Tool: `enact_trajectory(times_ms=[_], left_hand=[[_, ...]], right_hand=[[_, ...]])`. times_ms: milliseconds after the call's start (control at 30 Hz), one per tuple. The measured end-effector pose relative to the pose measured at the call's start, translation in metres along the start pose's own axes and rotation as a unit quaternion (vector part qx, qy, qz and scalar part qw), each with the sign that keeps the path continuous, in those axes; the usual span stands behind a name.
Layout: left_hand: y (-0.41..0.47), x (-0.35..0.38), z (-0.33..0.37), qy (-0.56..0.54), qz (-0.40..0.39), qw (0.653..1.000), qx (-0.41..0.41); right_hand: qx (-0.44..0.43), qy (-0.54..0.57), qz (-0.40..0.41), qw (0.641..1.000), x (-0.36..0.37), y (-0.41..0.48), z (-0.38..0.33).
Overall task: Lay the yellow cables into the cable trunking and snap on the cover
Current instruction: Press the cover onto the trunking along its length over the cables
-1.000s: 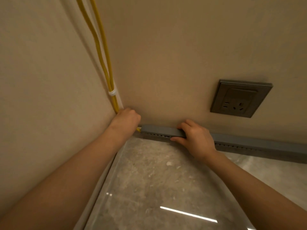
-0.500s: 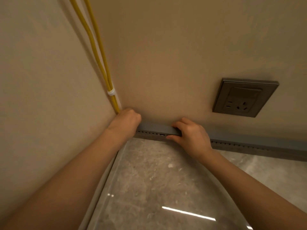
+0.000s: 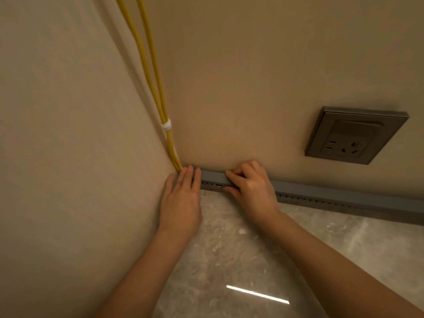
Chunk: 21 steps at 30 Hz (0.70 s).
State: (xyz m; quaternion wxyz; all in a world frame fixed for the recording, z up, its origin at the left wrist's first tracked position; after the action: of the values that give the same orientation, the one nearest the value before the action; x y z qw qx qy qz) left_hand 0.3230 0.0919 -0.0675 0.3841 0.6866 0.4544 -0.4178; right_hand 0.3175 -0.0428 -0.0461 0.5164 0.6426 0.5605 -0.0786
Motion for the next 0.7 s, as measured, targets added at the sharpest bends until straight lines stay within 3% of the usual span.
enact_trajectory(times_ms=[233,700], left_hand=[[-0.0036,0.0029,-0.0007,0.040,-0.006,0.999,0.009],[-0.0033,0.0031,-0.0056,0.068,-0.038,0.997,0.007]], right_hand=[[-0.009,-0.068,-0.010,0.998,0.0007,0.0003,0.0001],[-0.032,-0.052,0.001,0.998,-0.0069,-0.0077,-0.0013]])
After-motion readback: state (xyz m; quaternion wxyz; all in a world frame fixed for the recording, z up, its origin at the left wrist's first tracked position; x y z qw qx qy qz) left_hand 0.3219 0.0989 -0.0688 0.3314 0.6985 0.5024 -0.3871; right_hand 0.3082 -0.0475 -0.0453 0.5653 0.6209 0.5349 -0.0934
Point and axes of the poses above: each hand's wrist, its own y-axis towards the middle knuckle, its own x-axis out of the palm, z = x × y, the point moved 8 cm from there along y, towards the middle knuckle, and after that the axes turned 14 degrees about y, right-handed, at the moved point
